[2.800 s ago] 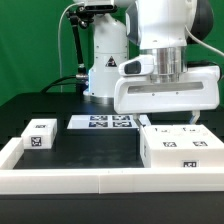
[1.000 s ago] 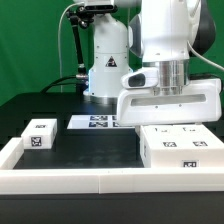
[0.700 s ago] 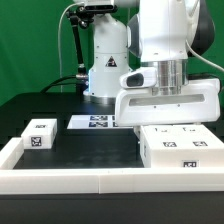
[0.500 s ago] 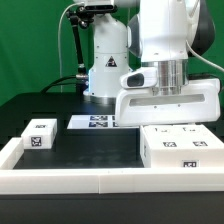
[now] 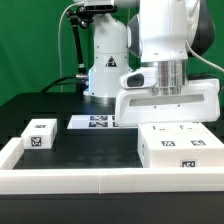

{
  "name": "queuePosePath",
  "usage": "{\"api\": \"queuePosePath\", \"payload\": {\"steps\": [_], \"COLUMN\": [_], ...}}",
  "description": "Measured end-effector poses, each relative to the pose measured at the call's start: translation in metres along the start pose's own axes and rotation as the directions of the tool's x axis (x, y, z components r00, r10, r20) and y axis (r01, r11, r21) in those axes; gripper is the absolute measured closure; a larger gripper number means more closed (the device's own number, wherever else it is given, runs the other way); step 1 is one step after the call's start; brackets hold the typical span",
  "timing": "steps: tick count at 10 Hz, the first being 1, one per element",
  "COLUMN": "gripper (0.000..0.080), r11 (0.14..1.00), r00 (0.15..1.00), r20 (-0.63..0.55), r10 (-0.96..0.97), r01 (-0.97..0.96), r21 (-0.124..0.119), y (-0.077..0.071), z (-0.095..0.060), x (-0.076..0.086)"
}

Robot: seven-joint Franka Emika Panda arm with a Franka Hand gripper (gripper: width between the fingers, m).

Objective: Assemble cabinet

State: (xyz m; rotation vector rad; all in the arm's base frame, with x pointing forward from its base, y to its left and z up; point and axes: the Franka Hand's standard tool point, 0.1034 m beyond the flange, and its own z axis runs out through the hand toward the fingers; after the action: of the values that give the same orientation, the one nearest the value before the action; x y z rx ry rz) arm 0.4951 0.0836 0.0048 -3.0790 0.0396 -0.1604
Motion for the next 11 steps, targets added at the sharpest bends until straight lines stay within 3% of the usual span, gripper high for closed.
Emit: {"api": "queuePosePath", "payload": {"steps": [2, 6, 11], "gripper": [0.0788, 0.0797, 0.0797], "r11": [1.0, 1.0, 1.0], "r00": [1.0, 1.0, 0.999], "r20": [0.0, 0.006, 0.047], "r10": [-0.002, -0.011, -0.026], "r01": [0.002, 0.011, 0.026], "r21": [0.0, 0.0, 0.007], "y": [0.0, 0.001, -0.001], "z": [0.0, -0.002, -0.044], "x": [0.0, 0.0, 0.012]}}
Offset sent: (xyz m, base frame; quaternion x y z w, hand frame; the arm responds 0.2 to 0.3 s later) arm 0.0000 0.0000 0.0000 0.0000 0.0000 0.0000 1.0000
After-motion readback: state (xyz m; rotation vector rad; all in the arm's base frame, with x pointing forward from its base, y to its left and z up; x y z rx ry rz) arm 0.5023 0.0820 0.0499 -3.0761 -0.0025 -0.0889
